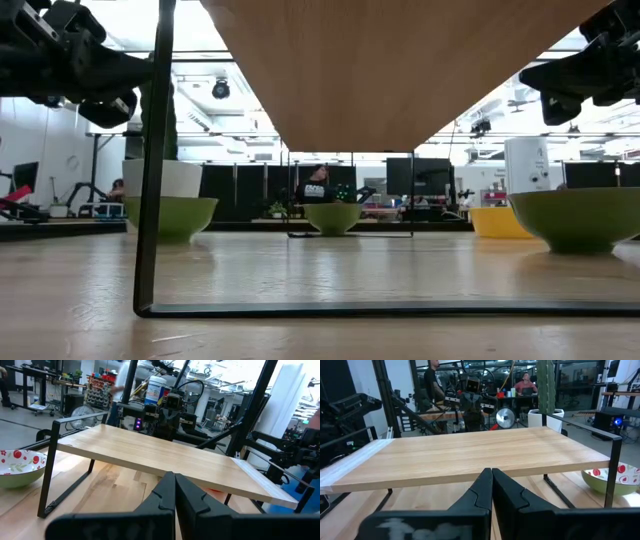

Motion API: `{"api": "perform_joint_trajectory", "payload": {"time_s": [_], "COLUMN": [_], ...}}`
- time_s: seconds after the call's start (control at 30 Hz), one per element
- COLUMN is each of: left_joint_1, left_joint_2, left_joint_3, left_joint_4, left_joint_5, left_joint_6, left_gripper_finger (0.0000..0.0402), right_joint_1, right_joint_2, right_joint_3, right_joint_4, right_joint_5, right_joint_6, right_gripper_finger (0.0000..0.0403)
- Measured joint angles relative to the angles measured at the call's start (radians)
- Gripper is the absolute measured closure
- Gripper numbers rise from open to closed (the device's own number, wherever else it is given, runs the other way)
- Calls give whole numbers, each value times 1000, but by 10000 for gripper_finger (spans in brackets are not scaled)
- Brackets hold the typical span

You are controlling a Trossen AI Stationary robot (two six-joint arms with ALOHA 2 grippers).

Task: Pick & Place Mini bowls

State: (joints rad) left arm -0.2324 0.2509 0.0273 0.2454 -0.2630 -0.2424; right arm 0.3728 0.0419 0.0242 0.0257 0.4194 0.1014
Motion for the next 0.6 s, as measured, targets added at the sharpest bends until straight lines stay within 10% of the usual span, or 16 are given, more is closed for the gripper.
{"api": "perform_joint_trajectory", "payload": {"time_s": [0.6], "left_joint_1": [0], "left_joint_2": [0], "left_joint_3": [0], "left_joint_4": [0], "left_joint_5": [0], "left_joint_6": [0], "left_gripper_finger": [399], "right_joint_1": [0], "right_joint_2": [1], "right_joint_3": [0], "right_joint_4": [20], "right_joint_5": [-1], "right_joint_6": [55], "right_gripper_finger": [394]}}
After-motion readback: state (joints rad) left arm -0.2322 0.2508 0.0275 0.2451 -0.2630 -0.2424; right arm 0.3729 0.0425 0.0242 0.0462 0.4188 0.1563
